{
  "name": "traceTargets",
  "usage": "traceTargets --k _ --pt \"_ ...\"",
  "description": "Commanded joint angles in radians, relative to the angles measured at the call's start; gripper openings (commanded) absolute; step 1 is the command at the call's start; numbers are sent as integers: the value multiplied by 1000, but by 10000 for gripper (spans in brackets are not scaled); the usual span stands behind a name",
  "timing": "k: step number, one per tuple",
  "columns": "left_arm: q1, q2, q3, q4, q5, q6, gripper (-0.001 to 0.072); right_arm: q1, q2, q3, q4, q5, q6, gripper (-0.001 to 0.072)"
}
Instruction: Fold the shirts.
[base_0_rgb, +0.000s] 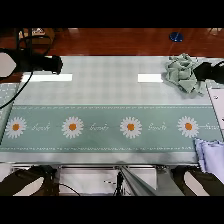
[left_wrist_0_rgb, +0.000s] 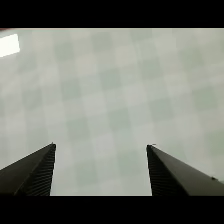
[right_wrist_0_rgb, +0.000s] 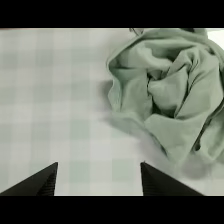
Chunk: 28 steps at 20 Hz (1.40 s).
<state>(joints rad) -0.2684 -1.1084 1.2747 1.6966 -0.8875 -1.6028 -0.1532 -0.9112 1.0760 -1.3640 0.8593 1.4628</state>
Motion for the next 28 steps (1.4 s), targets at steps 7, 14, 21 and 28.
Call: traceTargets --k 7,14,21,28 --pt "-2 -16 1 -13 181 0 659 -2 -216 21 -272 -361 117 515" --pt "-2 -15 1 -48 151 0 662 -93 -615 209 -328 -374 248 541" --pt "-2 -16 1 -162 76 0 692 -137 -789 286 -328 -424 249 590" --pt "-2 -16 1 -172 55 0 691 -136 -904 286 -246 -451 254 374"
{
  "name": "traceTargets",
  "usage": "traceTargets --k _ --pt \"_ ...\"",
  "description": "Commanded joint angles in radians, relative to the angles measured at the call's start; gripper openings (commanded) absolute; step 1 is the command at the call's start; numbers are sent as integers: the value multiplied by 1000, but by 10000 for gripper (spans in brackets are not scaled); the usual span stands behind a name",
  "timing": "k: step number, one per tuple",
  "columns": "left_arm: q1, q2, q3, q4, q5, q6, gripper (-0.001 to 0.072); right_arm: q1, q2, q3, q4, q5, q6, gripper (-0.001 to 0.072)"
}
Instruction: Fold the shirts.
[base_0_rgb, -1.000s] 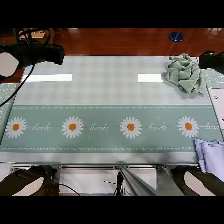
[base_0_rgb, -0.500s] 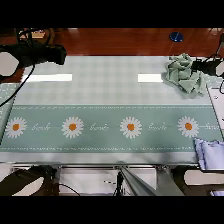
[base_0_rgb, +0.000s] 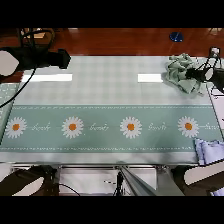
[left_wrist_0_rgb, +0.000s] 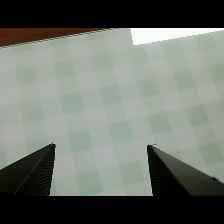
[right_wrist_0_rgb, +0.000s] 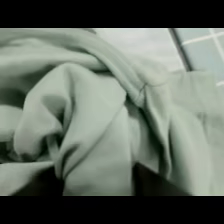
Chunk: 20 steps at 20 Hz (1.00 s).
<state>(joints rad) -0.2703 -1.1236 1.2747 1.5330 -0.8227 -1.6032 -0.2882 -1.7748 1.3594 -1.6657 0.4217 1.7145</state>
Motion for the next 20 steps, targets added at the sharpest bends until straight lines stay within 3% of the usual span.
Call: traceTargets --k 1,2,7,12,17,20 --pt "0 0 1 -8 -9 0 691 -1 -38 3 72 -24 2 160" --pt "0 0 1 -8 -9 0 691 -1 -27 12 87 -24 2 33" --pt "0 34 68 -8 -8 0 691 14 175 142 98 -19 -29 31" --pt "0 143 278 -24 -9 0 691 119 555 231 97 39 -168 30" --pt "0 348 366 -93 -15 0 691 276 917 231 152 84 -166 31" --pt "0 474 366 -93 -109 0 690 336 1044 231 203 181 -161 30"
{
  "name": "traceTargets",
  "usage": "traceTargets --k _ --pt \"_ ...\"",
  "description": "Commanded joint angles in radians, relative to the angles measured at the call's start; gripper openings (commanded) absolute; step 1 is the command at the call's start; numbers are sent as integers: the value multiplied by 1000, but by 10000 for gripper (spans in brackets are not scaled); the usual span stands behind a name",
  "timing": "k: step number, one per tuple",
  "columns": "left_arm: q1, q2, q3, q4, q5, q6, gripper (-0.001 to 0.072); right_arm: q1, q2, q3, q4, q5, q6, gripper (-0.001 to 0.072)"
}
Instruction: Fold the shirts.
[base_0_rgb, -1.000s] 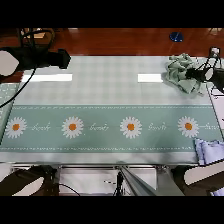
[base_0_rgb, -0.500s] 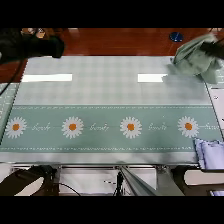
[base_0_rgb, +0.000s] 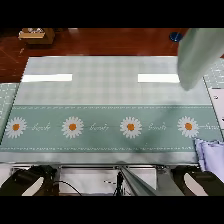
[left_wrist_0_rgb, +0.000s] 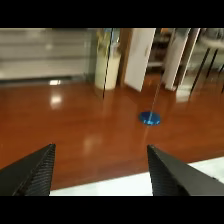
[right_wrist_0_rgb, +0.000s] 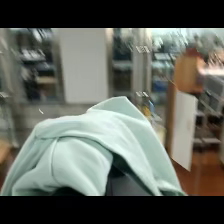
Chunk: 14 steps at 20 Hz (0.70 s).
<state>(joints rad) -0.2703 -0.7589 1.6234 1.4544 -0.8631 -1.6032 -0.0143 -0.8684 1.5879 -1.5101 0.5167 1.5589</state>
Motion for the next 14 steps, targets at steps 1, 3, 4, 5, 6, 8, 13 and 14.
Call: traceTargets --k 1,3,4,5,6,8,13,14 --pt "0 140 18 -14 -111 0 690 76 160 2 47 141 -4 30" --pt "0 190 18 -11 -210 0 690 87 173 2 53 283 0 31" --pt "0 206 18 -5 -259 0 690 86 169 2 66 341 0 30" --pt "0 219 18 9 -312 0 689 86 160 2 64 391 -1 31" --pt "0 228 18 21 -359 0 689 86 154 2 60 420 -11 31" --pt "1 236 18 31 -433 0 689 86 153 2 5 428 -14 31" --pt "1 233 -2 29 -482 -46 689 86 111 1 260 535 -19 31" --pt "1 233 -12 29 -482 -46 689 87 82 1 348 582 -32 31"
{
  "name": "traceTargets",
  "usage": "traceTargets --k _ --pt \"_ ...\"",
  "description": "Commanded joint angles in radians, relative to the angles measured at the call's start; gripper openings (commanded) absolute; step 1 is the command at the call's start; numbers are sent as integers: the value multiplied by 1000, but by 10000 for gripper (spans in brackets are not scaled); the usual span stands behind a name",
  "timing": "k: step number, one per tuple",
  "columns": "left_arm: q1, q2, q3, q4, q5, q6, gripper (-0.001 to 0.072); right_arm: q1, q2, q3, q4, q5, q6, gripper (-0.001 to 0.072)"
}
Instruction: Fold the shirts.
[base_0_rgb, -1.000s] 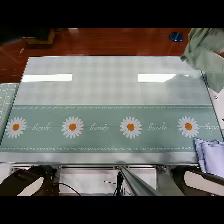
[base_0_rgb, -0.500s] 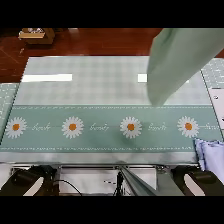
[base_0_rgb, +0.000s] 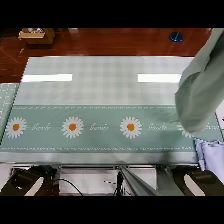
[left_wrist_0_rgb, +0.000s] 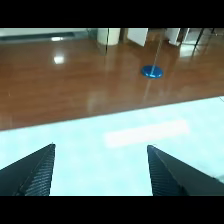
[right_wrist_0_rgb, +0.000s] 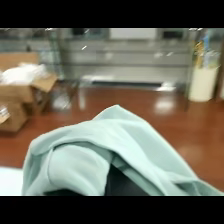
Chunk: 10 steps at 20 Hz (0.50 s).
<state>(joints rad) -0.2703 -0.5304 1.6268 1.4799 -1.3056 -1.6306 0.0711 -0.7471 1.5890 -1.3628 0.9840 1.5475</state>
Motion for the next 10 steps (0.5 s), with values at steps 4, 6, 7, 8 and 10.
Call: traceTargets --k 4,6,7,8,10 --pt "1 5 -71 3 -45 -18 689 5 -233 0 501 337 -82 31" --pt "1 5 -97 3 -57 -18 689 87 -339 0 483 382 -103 30" --pt "1 5 -109 3 -66 -20 689 159 -392 0 459 382 -108 31" --pt "1 5 -121 3 -70 -26 689 239 -442 0 441 373 -110 31" --pt "1 5 -142 1 -77 -27 689 422 -552 0 390 325 -110 32"
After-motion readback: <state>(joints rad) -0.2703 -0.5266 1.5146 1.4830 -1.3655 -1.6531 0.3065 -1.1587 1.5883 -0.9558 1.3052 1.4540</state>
